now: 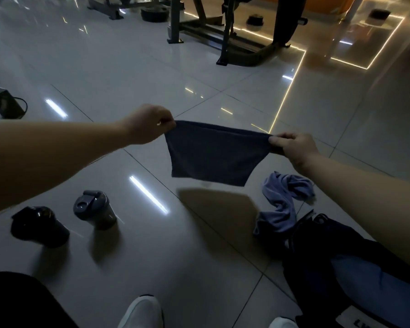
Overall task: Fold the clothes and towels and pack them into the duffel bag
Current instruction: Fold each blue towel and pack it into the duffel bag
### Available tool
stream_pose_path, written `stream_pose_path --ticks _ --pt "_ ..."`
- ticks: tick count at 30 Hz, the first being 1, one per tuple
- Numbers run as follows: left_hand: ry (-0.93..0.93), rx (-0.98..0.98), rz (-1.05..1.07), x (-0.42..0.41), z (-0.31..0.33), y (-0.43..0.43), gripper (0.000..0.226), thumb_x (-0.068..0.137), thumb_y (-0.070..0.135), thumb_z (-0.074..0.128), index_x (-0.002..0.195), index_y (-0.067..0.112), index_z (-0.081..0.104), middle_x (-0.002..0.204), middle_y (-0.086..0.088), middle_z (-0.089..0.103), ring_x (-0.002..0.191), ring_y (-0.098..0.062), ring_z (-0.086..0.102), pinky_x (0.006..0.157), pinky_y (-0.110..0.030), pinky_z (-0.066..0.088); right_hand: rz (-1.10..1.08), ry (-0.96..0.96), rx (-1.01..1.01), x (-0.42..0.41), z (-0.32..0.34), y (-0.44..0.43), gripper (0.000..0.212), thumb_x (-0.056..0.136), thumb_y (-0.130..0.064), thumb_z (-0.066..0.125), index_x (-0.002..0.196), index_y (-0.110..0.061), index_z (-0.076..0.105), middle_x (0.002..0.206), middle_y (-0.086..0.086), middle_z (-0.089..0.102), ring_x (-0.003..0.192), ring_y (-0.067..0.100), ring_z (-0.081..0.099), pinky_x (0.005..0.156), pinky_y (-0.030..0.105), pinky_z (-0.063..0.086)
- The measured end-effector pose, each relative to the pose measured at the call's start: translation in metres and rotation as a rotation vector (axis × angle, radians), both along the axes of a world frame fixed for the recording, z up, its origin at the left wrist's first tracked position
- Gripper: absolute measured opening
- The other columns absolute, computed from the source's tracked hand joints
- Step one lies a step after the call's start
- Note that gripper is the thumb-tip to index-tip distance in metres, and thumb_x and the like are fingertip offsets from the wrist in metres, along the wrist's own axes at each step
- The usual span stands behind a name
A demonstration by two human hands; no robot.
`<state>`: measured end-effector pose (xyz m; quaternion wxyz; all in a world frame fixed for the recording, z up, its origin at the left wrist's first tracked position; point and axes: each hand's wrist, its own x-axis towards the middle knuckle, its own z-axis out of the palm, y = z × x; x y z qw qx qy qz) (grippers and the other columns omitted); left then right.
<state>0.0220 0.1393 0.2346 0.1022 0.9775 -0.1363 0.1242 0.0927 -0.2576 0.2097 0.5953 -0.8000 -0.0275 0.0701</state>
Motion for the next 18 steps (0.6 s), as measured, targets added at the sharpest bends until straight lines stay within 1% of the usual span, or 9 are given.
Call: stream_pose_path --ticks 2,5,6,8,10,12,15,17,18 --pt "0.021 0.019 -0.122 -0.016 -0.011 0.001 0.037 0.096 0.040 0.047 0.098 0.012 0.072 0.094 -0.001 0.068 0.079 -0.021 0.062 0.073 -0.042 0.056 0.102 -0.004 -0.140 -0.011 -0.003 -0.007 0.003 0.090 -0.012 0.072 0.088 -0.012 0.070 0.098 0.017 0.071 0.094 0.032 0.071 0.089 0.040 0.058" --pt "0.119 0.085 -0.239 -0.046 -0.049 0.006 0.021 0.094 0.033 0.057 0.100 0.018 0.071 0.101 0.002 0.069 0.085 -0.021 0.066 0.074 -0.039 0.056 0.280 -0.020 -0.457 -0.027 -0.020 -0.018 0.005 0.090 -0.018 0.073 0.093 -0.015 0.073 0.088 0.005 0.072 0.080 0.016 0.068 0.073 0.023 0.052" --pt "0.176 0.106 -0.257 -0.057 -0.063 0.005 0.019 0.095 0.032 0.058 0.102 0.020 0.071 0.103 0.003 0.069 0.088 -0.021 0.066 0.076 -0.038 0.056 0.344 -0.031 -0.563 -0.032 -0.030 -0.020 0.008 0.089 -0.021 0.074 0.094 -0.015 0.074 0.086 0.002 0.072 0.078 0.014 0.066 0.071 0.023 0.051" --pt "0.331 0.165 -0.281 -0.079 -0.094 0.000 0.024 0.097 0.040 0.052 0.108 0.027 0.069 0.110 0.007 0.067 0.096 -0.019 0.066 0.082 -0.035 0.055 0.474 -0.041 -0.696 -0.044 -0.055 -0.021 0.011 0.088 -0.023 0.075 0.094 -0.014 0.077 0.083 0.000 0.073 0.074 0.013 0.065 0.069 0.026 0.051" --pt "0.464 0.254 -0.305 -0.094 -0.125 -0.010 0.027 0.099 0.042 0.049 0.114 0.029 0.067 0.117 0.008 0.065 0.104 -0.018 0.063 0.086 -0.028 0.051 0.581 -0.009 -0.756 -0.057 -0.084 -0.021 0.010 0.088 -0.023 0.075 0.092 -0.014 0.078 0.079 -0.003 0.073 0.069 0.008 0.062 0.063 0.020 0.046" --pt "0.586 0.287 -0.318 -0.108 -0.155 -0.020 0.030 0.102 0.040 0.047 0.120 0.025 0.065 0.122 0.004 0.063 0.110 -0.020 0.061 0.091 -0.030 0.049 0.638 0.082 -0.781 -0.072 -0.110 -0.019 0.009 0.089 -0.026 0.074 0.090 -0.017 0.076 0.078 -0.008 0.072 0.069 0.003 0.063 0.063 0.017 0.046" --pt "0.751 0.301 -0.358 -0.130 -0.186 -0.032 0.031 0.103 0.039 0.045 0.119 0.022 0.064 0.121 0.002 0.062 0.109 -0.022 0.060 0.094 -0.035 0.049 0.744 0.199 -0.802 -0.093 -0.140 -0.016 0.012 0.088 -0.028 0.072 0.086 -0.017 0.076 0.077 -0.003 0.073 0.069 0.008 0.065 0.067 0.029 0.052" --pt "0.848 0.337 -0.413 -0.144 -0.198 -0.036 0.029 0.103 0.036 0.045 0.118 0.019 0.064 0.119 0.000 0.062 0.107 -0.022 0.060 0.093 -0.034 0.047 0.798 0.264 -0.807 -0.106 -0.152 -0.017 0.009 0.087 -0.027 0.073 0.085 -0.019 0.076 0.077 -0.005 0.073 0.073 0.008 0.067 0.069 0.025 0.053" --pt "0.892 0.342 -0.436 -0.149 -0.202 -0.036 0.028 0.102 0.034 0.046 0.118 0.019 0.064 0.119 0.000 0.062 0.107 -0.022 0.059 0.094 -0.034 0.047 0.828 0.286 -0.810 -0.111 -0.155 -0.016 0.010 0.086 -0.028 0.072 0.084 -0.019 0.075 0.077 -0.005 0.072 0.074 0.010 0.067 0.070 0.027 0.053"
